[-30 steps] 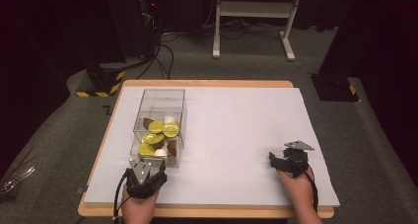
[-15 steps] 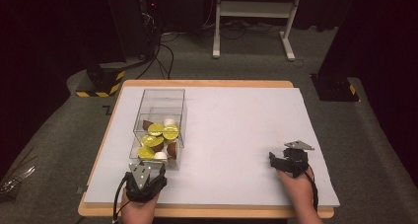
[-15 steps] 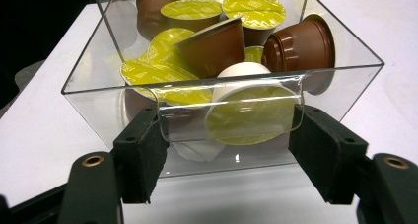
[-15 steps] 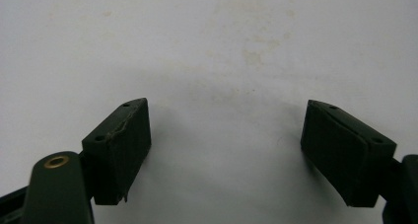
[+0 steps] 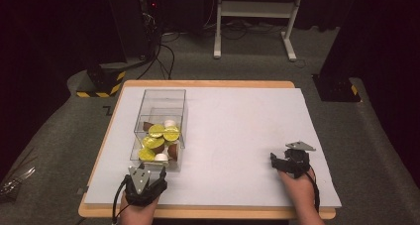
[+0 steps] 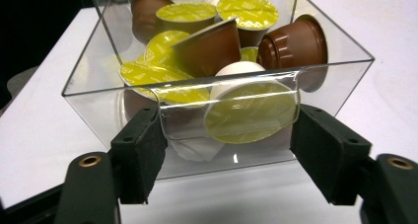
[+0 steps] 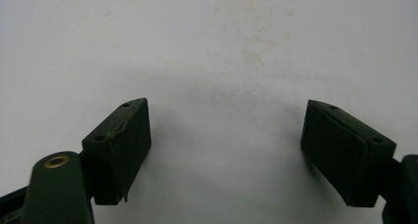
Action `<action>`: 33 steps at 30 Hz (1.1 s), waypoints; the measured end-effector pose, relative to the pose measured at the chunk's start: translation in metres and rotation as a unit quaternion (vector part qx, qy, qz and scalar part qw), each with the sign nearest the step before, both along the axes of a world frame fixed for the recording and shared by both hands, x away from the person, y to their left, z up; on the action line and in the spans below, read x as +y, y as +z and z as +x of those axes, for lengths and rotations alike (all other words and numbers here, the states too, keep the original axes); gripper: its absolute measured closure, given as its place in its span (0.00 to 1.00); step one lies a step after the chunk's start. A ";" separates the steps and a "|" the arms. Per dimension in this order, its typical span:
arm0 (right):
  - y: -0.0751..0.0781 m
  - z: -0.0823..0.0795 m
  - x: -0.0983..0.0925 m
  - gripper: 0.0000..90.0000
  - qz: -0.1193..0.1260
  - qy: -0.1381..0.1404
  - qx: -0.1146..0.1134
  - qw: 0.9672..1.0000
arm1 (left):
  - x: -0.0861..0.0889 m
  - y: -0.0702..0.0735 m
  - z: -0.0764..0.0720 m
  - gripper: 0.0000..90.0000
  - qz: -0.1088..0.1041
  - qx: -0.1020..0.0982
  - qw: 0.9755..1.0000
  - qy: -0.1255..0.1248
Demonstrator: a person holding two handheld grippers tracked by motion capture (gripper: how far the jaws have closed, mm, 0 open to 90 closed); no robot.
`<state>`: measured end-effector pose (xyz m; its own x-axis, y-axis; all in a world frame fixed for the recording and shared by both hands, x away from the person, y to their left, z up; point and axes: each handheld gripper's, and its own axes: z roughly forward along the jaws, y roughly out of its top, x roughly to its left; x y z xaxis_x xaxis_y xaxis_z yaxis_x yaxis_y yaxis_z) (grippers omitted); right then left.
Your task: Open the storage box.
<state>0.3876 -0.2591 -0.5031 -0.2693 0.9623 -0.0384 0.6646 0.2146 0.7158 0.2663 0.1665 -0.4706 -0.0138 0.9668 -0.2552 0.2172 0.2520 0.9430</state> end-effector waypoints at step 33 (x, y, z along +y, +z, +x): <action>0.000 0.000 0.000 0.22 0.001 -0.001 0.001 1.000 | 0.034 0.031 -0.015 0.53 -0.040 -0.047 0.998 -0.020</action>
